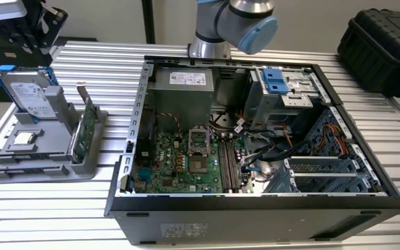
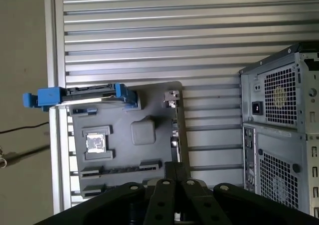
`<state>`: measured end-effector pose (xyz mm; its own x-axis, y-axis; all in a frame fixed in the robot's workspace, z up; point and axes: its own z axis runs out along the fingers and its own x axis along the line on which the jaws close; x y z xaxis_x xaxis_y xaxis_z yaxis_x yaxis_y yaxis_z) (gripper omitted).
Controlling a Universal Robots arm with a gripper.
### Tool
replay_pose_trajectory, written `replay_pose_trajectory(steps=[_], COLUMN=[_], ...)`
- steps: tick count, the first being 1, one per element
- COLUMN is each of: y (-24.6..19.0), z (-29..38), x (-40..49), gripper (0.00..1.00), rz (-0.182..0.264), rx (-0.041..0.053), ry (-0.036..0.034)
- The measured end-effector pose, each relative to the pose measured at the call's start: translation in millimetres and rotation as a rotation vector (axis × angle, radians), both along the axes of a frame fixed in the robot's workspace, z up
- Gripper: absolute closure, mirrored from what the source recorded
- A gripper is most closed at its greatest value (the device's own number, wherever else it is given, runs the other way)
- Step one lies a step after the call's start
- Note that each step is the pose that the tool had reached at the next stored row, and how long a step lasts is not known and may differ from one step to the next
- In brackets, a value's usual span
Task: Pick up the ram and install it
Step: 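Reach for the ram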
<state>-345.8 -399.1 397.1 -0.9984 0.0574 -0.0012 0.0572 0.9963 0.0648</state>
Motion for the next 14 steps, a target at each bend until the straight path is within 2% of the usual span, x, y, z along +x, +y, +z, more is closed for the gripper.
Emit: replay_pose_trajectory(steps=[14], y=[0.0], z=[-0.1], x=[-16.1], gripper=[1.0], rz=[0.001], rx=[0.0083], ry=[0.0])
